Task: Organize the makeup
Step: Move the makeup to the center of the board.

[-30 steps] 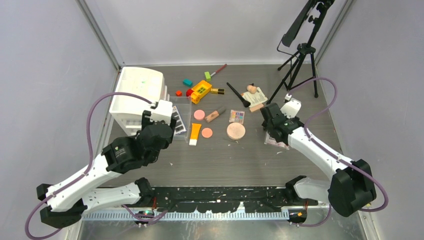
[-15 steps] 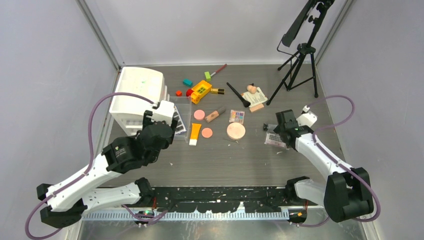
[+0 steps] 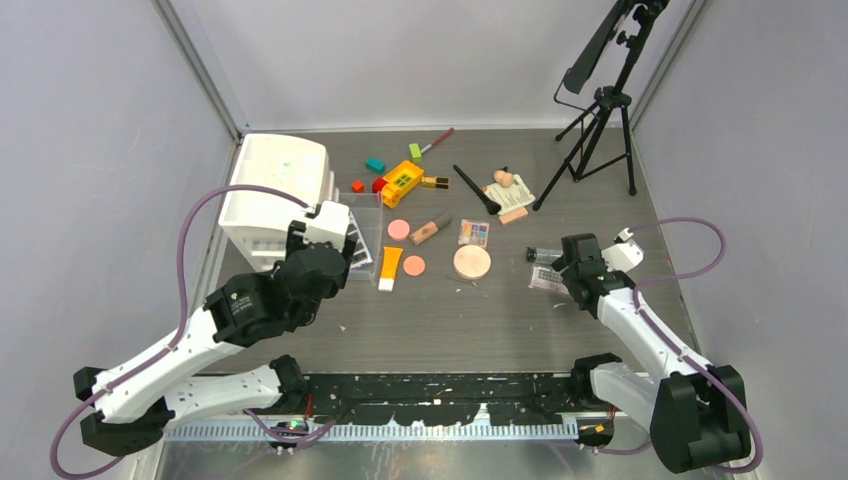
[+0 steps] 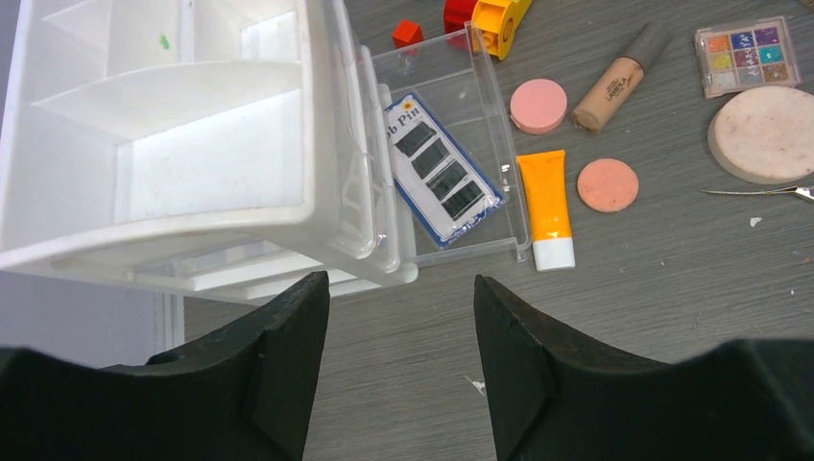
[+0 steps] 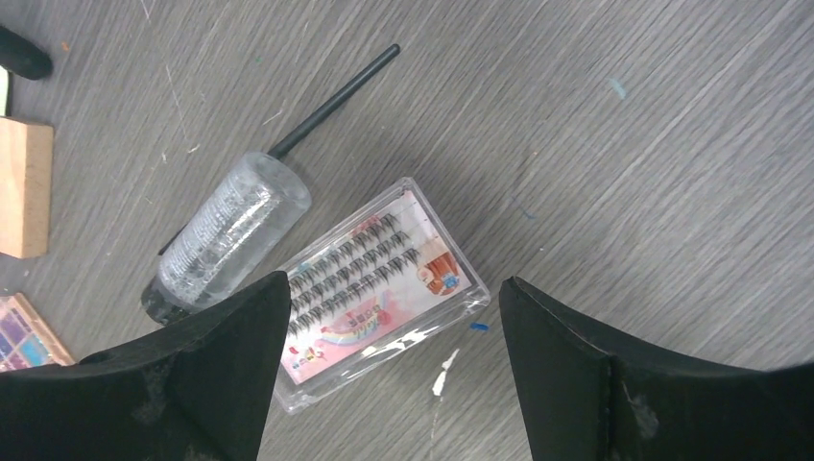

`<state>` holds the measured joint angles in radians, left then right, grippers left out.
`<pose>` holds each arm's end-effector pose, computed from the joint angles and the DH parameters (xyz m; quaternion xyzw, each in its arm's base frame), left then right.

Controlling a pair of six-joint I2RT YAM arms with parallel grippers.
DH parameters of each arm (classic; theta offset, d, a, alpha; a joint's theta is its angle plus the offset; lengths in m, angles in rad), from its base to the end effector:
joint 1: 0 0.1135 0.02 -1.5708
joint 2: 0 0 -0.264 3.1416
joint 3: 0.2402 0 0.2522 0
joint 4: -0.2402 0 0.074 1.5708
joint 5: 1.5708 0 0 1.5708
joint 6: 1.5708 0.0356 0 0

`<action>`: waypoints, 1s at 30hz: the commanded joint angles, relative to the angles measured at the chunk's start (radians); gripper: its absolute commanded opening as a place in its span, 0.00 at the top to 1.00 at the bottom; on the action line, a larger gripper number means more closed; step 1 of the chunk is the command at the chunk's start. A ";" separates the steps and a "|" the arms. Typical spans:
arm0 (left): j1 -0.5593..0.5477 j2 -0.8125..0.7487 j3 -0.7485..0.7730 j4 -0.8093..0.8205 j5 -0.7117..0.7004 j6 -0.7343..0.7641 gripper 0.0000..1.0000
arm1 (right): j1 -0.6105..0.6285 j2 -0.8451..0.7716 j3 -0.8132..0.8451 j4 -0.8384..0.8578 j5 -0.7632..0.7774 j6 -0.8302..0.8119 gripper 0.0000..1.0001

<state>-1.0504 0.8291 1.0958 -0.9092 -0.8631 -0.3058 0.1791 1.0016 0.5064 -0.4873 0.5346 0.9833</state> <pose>0.0930 -0.1079 0.3724 0.1210 0.8247 0.0362 0.5513 0.1802 0.0142 0.1852 0.4317 0.8195 -0.0578 0.3725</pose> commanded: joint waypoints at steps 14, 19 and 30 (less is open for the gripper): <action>0.003 -0.002 0.006 0.029 -0.003 0.007 0.41 | -0.006 0.146 -0.055 0.204 -0.183 0.093 0.20; 0.003 0.002 0.007 0.027 -0.007 0.009 0.41 | 0.020 0.194 -0.070 0.274 -0.257 0.098 0.24; 0.003 0.010 0.008 0.025 -0.013 0.010 0.41 | 0.249 0.412 0.051 0.343 -0.216 0.103 0.26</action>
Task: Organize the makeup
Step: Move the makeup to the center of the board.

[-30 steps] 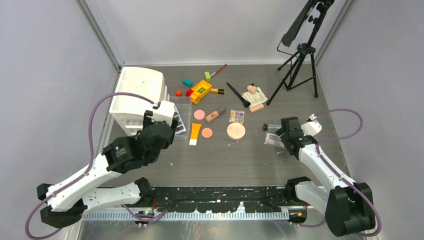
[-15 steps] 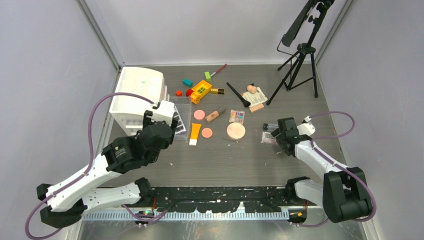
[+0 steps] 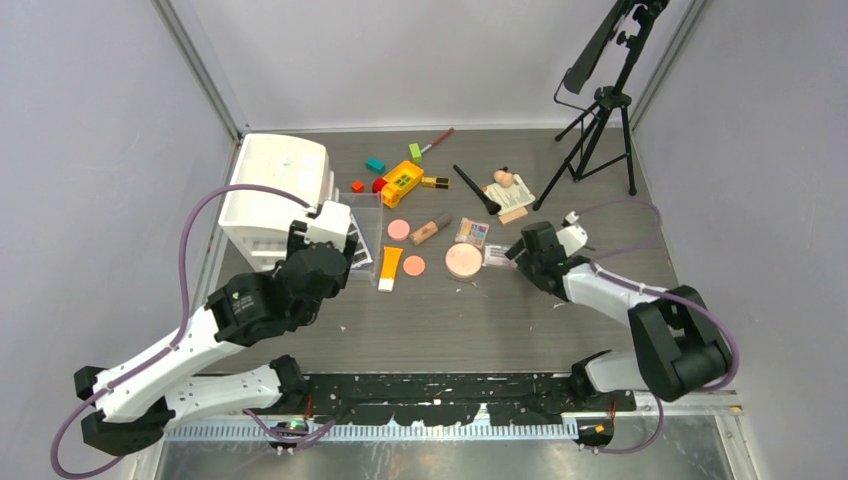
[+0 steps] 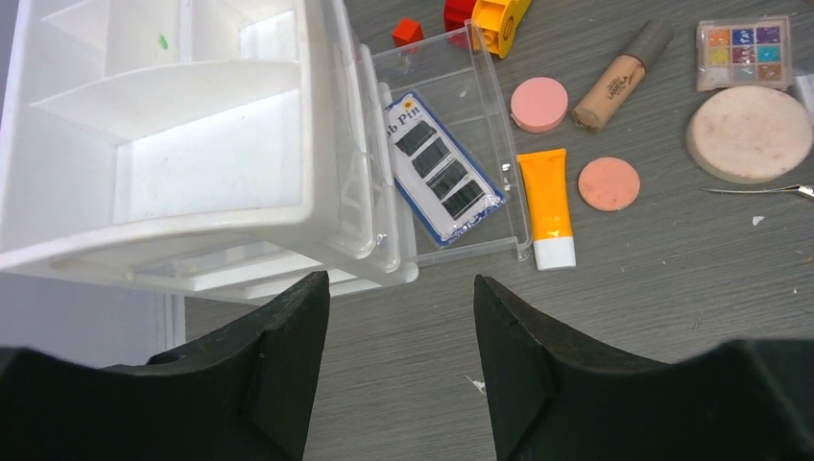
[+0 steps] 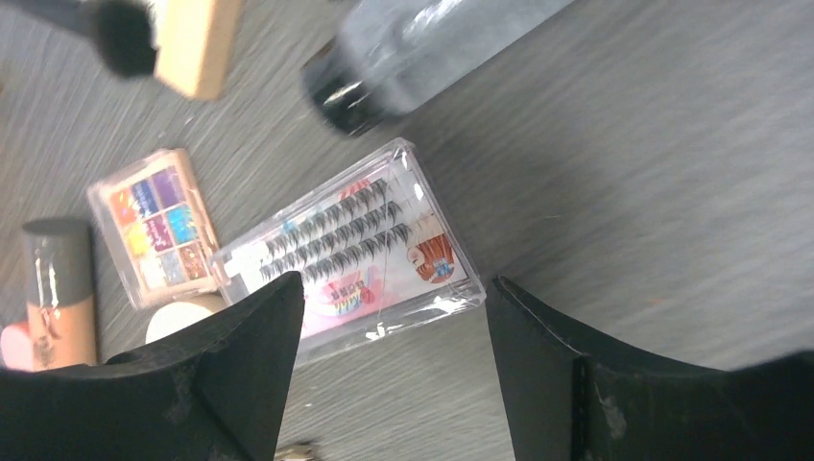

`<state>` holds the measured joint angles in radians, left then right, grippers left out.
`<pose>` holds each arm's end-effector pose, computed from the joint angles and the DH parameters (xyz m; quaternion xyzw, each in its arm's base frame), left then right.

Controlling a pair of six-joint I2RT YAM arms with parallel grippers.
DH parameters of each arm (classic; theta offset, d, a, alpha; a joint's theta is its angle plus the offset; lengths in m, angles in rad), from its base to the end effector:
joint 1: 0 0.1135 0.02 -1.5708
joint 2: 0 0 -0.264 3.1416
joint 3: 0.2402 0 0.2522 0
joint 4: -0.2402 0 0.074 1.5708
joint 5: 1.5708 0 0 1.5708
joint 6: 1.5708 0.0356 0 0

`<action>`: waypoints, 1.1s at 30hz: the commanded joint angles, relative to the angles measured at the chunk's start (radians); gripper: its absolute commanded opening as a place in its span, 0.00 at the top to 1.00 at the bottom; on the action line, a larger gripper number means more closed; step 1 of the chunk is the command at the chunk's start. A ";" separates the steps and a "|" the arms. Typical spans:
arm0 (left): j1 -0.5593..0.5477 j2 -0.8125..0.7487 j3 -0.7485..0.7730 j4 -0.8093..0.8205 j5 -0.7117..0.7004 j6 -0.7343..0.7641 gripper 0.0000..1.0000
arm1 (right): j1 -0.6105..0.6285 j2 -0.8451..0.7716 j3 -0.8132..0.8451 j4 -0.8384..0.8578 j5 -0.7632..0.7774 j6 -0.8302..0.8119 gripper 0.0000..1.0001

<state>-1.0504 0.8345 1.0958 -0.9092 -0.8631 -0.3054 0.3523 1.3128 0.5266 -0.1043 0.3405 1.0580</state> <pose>0.0937 -0.1092 0.3717 0.1225 0.8253 0.0381 0.5499 0.2254 0.0702 0.1542 0.3741 0.8523 0.0915 0.3539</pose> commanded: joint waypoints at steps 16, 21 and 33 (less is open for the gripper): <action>0.003 -0.007 0.007 0.027 -0.014 0.010 0.41 | 0.084 0.129 0.183 -0.172 0.205 -0.051 0.22; 0.003 -0.011 0.004 0.028 -0.015 0.009 0.41 | 0.056 0.148 0.241 -0.149 0.224 -0.143 0.22; 0.003 -0.015 0.005 0.026 -0.015 0.008 0.41 | -0.053 0.376 0.376 0.003 -0.052 -0.213 0.24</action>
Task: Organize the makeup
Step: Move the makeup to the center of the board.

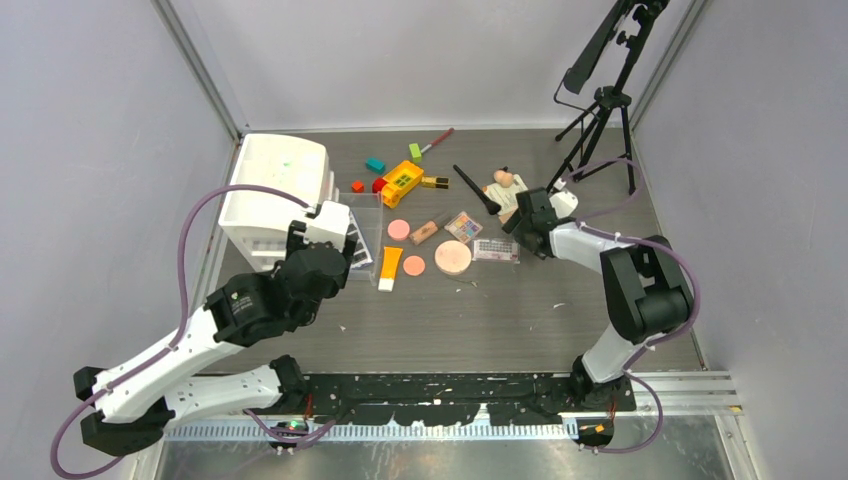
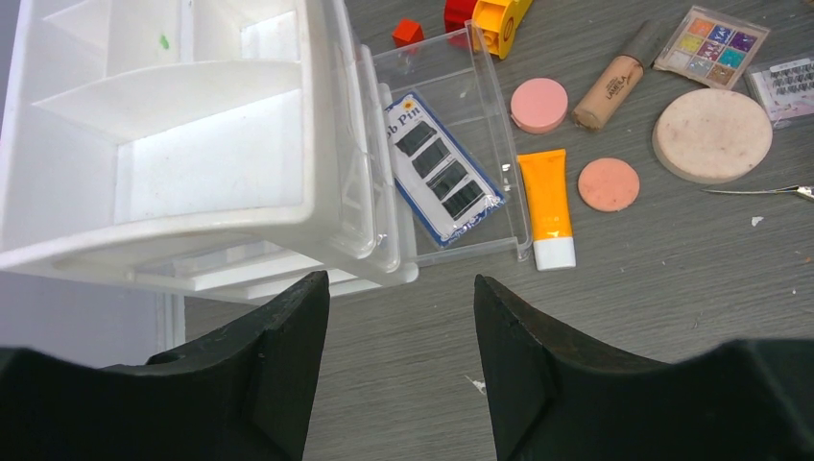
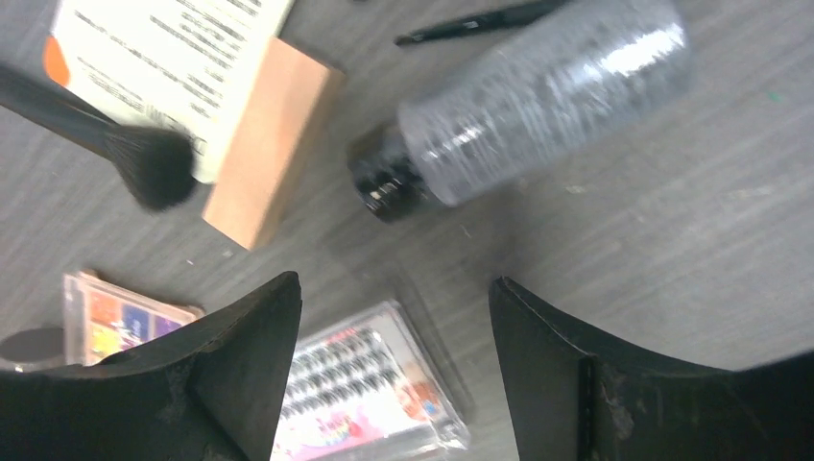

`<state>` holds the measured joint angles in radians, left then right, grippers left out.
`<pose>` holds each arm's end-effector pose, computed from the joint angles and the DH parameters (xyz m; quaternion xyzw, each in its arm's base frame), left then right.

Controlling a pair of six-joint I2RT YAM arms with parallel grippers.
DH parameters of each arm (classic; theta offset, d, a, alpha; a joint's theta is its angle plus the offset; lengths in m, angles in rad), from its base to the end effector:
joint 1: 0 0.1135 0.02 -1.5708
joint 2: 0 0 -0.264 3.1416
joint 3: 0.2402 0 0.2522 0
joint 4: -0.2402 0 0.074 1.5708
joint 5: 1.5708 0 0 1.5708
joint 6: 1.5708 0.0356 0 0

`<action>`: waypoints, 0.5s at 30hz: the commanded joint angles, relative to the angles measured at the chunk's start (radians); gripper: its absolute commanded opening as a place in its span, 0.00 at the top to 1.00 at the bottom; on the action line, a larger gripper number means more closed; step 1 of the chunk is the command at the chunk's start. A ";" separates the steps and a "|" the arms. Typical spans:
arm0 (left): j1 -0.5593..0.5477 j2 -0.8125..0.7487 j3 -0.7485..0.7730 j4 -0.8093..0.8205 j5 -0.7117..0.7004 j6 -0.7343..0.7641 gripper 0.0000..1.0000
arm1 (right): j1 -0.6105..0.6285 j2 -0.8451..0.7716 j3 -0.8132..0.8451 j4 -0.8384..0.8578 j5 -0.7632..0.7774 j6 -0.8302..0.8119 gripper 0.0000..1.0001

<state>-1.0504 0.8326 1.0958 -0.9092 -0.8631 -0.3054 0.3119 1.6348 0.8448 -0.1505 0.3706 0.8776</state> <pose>0.0935 -0.1087 0.3720 0.1221 0.8251 0.0375 0.5504 0.3038 0.0844 0.1586 0.3156 0.8814 0.0256 0.3505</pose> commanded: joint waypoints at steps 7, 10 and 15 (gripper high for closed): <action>0.003 -0.014 0.003 0.025 -0.016 0.006 0.41 | -0.015 0.104 0.083 0.101 -0.235 -0.078 0.26; 0.003 -0.014 0.004 0.025 -0.016 0.008 0.41 | -0.014 0.103 0.062 0.109 -0.265 -0.096 0.27; 0.004 -0.009 0.004 0.025 -0.016 0.008 0.41 | -0.015 0.099 0.042 0.076 -0.326 -0.144 0.29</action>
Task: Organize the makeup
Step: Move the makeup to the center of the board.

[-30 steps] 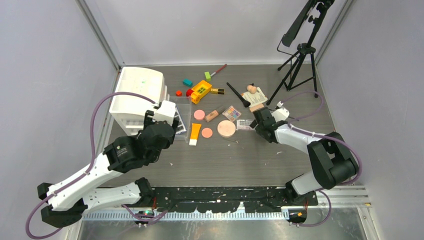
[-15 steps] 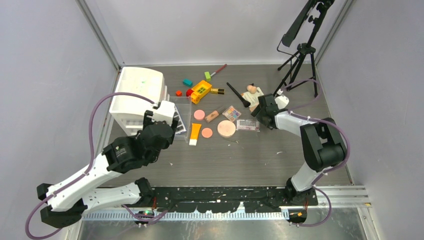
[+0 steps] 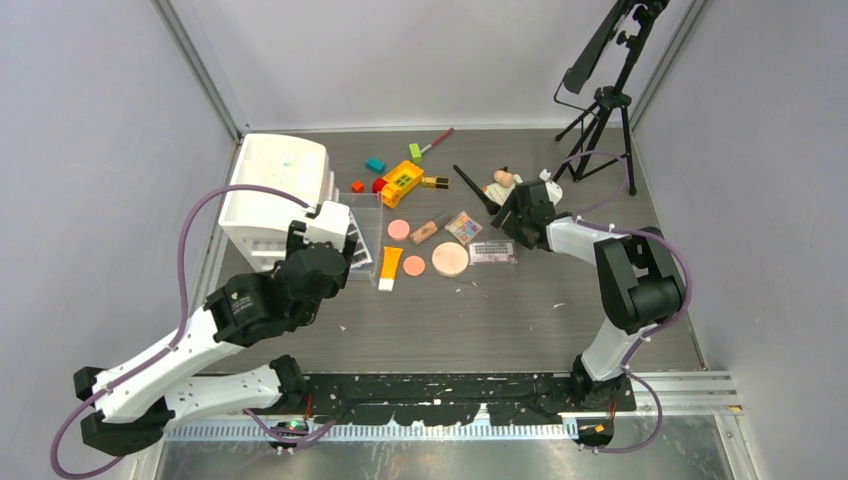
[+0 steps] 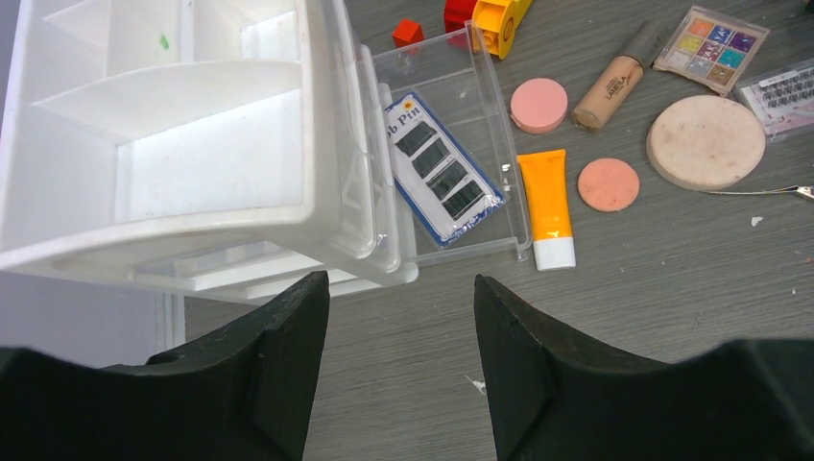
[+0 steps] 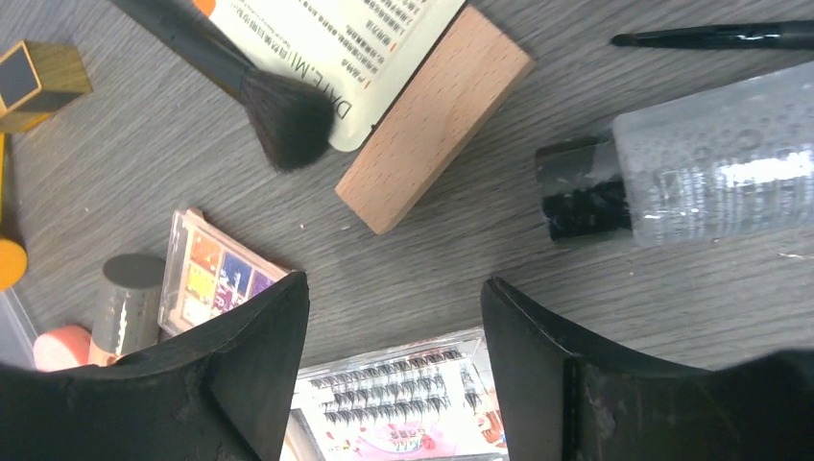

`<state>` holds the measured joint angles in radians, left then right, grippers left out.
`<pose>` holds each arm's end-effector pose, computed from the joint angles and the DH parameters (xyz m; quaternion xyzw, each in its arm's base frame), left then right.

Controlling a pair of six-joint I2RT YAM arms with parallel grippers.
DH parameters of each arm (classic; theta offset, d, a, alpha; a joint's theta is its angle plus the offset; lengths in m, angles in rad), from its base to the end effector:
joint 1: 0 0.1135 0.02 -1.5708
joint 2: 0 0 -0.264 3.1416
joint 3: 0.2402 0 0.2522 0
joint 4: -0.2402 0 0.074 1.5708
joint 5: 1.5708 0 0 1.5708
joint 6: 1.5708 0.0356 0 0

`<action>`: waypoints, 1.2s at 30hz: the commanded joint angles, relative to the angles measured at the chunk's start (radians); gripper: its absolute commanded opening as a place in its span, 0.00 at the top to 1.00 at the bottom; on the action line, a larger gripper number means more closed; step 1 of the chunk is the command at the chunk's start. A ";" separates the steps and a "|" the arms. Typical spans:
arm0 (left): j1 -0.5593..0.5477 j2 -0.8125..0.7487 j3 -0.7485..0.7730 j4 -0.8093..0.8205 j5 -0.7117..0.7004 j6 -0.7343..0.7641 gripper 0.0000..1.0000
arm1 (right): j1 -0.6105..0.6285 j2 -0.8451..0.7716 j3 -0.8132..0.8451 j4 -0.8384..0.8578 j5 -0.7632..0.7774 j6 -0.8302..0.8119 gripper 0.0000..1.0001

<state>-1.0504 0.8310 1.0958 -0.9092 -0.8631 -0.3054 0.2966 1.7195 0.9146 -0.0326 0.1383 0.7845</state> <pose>0.0933 -0.1084 0.3722 0.1217 0.8249 0.0369 0.5508 0.3316 0.0962 0.1584 0.2490 0.8977 0.1287 0.3398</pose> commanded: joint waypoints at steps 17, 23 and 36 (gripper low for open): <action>0.003 -0.003 0.005 0.028 -0.010 0.011 0.41 | 0.009 -0.104 -0.078 -0.148 -0.022 -0.101 0.32; 0.004 -0.006 0.003 0.028 -0.010 0.010 0.41 | 0.010 -0.030 0.035 -0.169 0.058 -0.130 0.32; 0.003 -0.003 0.005 0.026 -0.017 0.009 0.41 | 0.022 0.003 -0.030 -0.126 -0.272 -0.141 0.32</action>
<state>-1.0504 0.8314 1.0958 -0.9092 -0.8635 -0.3050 0.3046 1.7432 0.9638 -0.1051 -0.0399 0.6456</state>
